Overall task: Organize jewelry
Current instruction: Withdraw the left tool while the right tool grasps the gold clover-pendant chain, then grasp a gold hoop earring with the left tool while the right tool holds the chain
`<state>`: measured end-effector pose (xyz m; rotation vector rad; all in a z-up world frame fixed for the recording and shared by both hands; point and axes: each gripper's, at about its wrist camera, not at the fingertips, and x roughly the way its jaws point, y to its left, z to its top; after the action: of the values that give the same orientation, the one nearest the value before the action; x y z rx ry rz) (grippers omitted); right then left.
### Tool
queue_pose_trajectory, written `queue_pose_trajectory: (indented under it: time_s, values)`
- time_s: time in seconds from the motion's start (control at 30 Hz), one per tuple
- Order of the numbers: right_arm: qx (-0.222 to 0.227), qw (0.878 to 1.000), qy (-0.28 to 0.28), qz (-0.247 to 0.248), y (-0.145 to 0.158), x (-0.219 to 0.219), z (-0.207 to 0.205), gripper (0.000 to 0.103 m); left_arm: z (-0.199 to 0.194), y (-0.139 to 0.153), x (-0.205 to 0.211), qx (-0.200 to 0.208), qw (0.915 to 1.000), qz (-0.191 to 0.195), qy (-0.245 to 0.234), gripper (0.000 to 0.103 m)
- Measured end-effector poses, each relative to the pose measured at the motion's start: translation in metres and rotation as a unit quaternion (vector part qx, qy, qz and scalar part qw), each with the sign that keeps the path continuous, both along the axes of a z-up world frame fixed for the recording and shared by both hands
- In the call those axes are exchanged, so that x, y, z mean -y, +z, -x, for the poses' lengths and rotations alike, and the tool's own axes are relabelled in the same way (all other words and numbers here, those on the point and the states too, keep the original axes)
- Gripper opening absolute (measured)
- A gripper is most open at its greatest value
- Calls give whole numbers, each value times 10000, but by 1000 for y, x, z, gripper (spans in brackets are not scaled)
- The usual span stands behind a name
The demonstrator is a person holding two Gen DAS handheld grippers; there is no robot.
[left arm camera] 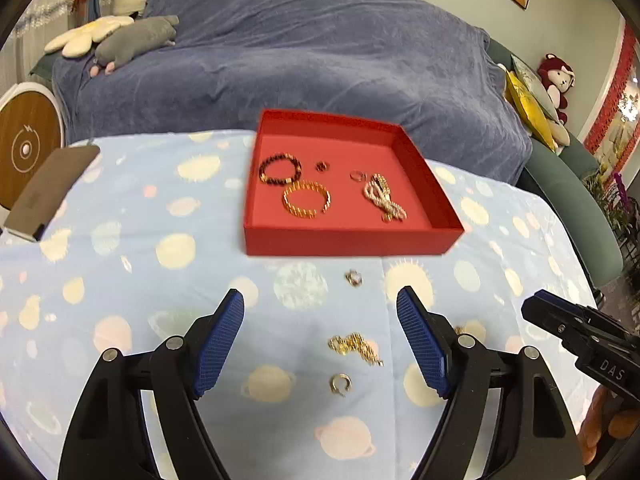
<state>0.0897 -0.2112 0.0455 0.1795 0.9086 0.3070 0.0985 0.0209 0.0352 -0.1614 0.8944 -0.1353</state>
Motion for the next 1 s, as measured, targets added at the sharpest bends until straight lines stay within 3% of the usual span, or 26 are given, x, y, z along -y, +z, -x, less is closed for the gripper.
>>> queue_pose_trajectory:
  time_s: [0.23,0.43,0.67,0.83,1.0]
  values:
    - [-337,9986,52,410,-46,-2,-6,35,12,-45,3,-408,9990,-150,40,76]
    - [-500,9971,146,558,-74,-11,-22,35,8,-59,2,-486,9985,-232,13,76]
    - [-410,9939,282,981,-88,-25,-29,34,8,-65,7,-524,9981,-261,-190,76]
    - [-363,9925,282,1134,-88,-22,-29,16,9,-66,10,-491,9978,-338,-274,76]
    - [-451,9926,300,1087,-86,-21,-24,15,8,-68,15,-506,9976,-341,-327,76]
